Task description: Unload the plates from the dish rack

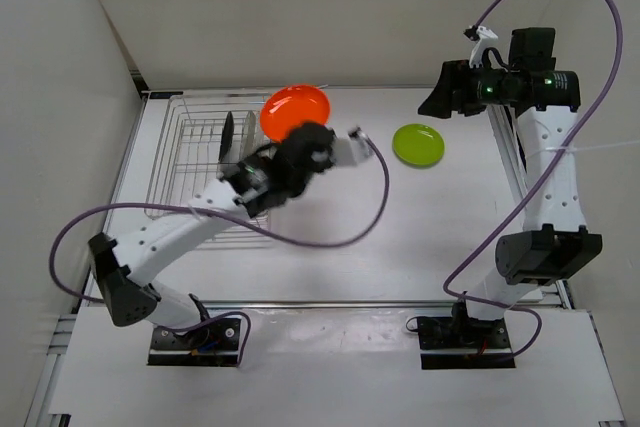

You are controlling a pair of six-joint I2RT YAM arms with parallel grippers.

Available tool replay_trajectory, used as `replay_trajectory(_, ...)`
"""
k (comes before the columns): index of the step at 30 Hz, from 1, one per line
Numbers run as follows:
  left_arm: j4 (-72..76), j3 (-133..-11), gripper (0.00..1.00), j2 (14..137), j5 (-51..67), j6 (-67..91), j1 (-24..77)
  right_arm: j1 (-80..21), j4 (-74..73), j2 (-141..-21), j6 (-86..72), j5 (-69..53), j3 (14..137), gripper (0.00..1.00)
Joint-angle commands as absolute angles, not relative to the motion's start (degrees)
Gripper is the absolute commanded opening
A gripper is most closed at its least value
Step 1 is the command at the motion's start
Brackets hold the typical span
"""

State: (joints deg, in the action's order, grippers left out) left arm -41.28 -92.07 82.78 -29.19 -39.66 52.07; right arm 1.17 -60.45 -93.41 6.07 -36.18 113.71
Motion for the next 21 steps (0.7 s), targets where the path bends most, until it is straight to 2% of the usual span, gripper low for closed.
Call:
replay_trajectory(1, -16.58, -78.26, 0.11, 81.14, -54.65, -66.21, 60.88, -1.31, -62.31, -90.09, 6.94, -46.22, 117.25, 0.85)
replay_trajectory(2, -11.48, -71.26, 0.11, 80.34, -55.19, -76.36, 63.08, -1.84, -62.31, -90.09, 6.94, -46.23, 118.12, 0.85)
replay_trajectory(5, 2.71, -65.05, 0.11, 79.72, -55.72, -87.77, 70.82, -4.21, -62.31, -88.95, 6.42, -46.23, 118.92, 0.85)
replay_trajectory(10, 1.93, -70.83, 0.11, 85.60, -56.34, -85.43, 78.38, -9.39, -63.02, -88.24, 9.40, -47.99, 115.50, 0.85)
replay_trajectory(14, 8.16, -72.77, 0.11, 88.58, -55.81, -88.50, 81.03, -12.39, -63.02, -87.71, 10.72, -44.47, 111.54, 0.85)
replay_trajectory(18, 8.70, -74.97, 0.11, 89.82, -55.81, -89.03, 81.65, -12.92, -62.49, -88.24, 10.72, -43.95, 110.30, 0.77)
replay_trajectory(19, 8.70, -74.97, 0.11, 89.82, -55.81, -89.03, 81.65, -12.92, -62.49, -88.24, 10.72, -43.95, 110.30, 0.70)
replay_trajectory(21, 8.70, -74.45, 0.11, 89.82, -55.81, -89.03, 81.65, -12.92, -61.97, -88.24, 10.72, -43.95, 110.30, 0.64)
